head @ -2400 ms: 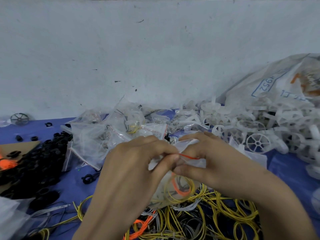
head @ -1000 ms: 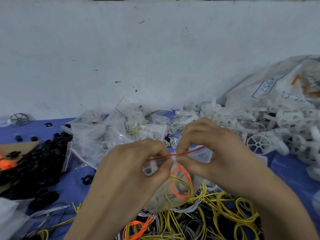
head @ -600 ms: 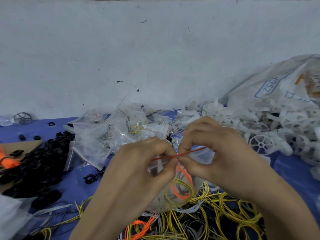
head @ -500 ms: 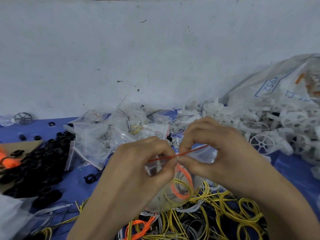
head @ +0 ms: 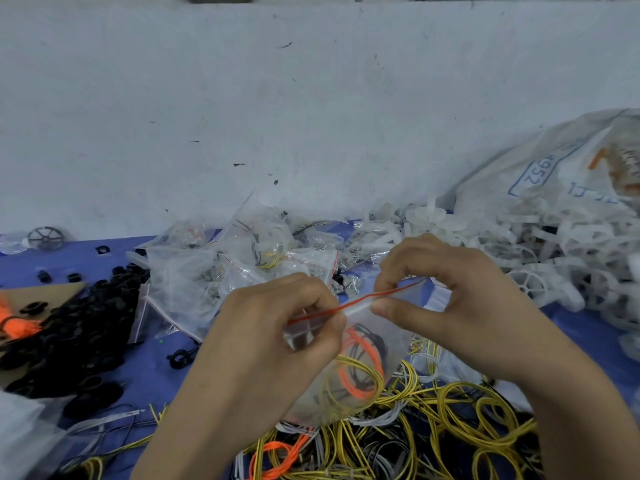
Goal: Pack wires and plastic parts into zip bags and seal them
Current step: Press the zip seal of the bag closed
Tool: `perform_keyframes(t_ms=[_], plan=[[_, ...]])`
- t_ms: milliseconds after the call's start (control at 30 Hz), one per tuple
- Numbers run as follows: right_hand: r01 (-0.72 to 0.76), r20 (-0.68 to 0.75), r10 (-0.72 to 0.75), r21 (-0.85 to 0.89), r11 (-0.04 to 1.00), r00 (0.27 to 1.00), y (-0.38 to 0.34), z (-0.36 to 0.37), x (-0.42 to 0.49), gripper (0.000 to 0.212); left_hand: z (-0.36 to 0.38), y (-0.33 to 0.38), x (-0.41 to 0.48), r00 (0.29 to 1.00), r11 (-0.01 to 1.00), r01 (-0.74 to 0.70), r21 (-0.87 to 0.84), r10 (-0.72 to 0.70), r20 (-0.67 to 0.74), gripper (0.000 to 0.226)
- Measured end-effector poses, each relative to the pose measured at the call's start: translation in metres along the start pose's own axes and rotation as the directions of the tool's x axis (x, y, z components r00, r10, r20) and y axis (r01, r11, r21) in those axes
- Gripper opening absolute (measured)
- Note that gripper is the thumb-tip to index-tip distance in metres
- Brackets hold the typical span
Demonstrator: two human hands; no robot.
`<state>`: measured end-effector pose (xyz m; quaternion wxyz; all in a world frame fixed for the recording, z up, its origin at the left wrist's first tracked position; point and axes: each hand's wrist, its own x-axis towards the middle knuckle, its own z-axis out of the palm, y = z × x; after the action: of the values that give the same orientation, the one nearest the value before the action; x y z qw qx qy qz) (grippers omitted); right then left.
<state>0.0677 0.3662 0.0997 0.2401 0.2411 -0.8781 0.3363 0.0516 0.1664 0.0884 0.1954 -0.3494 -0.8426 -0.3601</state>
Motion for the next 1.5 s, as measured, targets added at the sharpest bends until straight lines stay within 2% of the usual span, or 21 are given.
perform_keyframes(t_ms=[300, 567, 667, 767, 933, 1067, 1200, 1333, 1400, 1500], plan=[[-0.025, -0.043, 0.027, 0.057, 0.998, 0.999, 0.005, -0.001, 0.001, 0.009, 0.000, -0.002, 0.000, 1.000, 1.000, -0.006, 0.008, 0.006, -0.024, 0.018], [0.006, -0.073, -0.006, -0.003, 1.000, 0.997, 0.012, -0.002, 0.001, 0.012, 0.000, -0.005, 0.000, 1.000, 1.000, -0.017, 0.007, 0.018, -0.021, 0.015], [-0.050, -0.123, 0.051, 0.006, 0.999, 0.991, 0.023, -0.005, -0.001, 0.024, -0.005, -0.013, -0.001, 0.999, 0.999, -0.006, 0.043, 0.007, -0.033, 0.023], [-0.141, -0.172, 0.143, 0.026, 0.990, 0.975, 0.038, -0.010, -0.003, 0.032, -0.014, -0.023, -0.004, 0.998, 1.000, 0.021, 0.010, -0.020, -0.053, 0.029], [-0.193, -0.192, 0.205, 0.080, 0.978, 0.960, 0.056, -0.013, -0.005, 0.029, -0.023, -0.033, -0.008, 0.992, 0.997, 0.078, -0.021, -0.079, -0.100, 0.029], [-0.137, -0.185, 0.154, 0.102, 0.985, 0.971, 0.051, -0.009, -0.001, 0.028, -0.021, -0.030, -0.006, 0.989, 0.996, 0.059, -0.061, -0.066, -0.130, 0.029], [-0.039, -0.058, 0.046, 0.124, 0.992, 0.997, 0.033, 0.005, 0.006, 0.012, -0.011, -0.024, -0.003, 0.992, 0.993, 0.061, -0.103, -0.072, -0.106, 0.017], [0.026, -0.064, -0.023, 0.047, 0.999, 0.998, 0.031, 0.011, 0.007, 0.034, -0.003, -0.021, -0.001, 0.993, 0.995, 0.084, -0.051, -0.088, -0.075, 0.021], [0.060, -0.074, -0.058, 0.021, 0.998, 0.996, 0.036, 0.009, 0.005, 0.034, -0.005, -0.022, -0.002, 0.996, 0.994, 0.067, -0.090, -0.072, -0.051, 0.024], [0.048, -0.062, -0.039, 0.159, 0.986, 0.997, 0.046, 0.004, 0.002, 0.043, -0.013, -0.023, -0.004, 0.998, 0.995, 0.029, -0.100, -0.035, -0.056, 0.020]])
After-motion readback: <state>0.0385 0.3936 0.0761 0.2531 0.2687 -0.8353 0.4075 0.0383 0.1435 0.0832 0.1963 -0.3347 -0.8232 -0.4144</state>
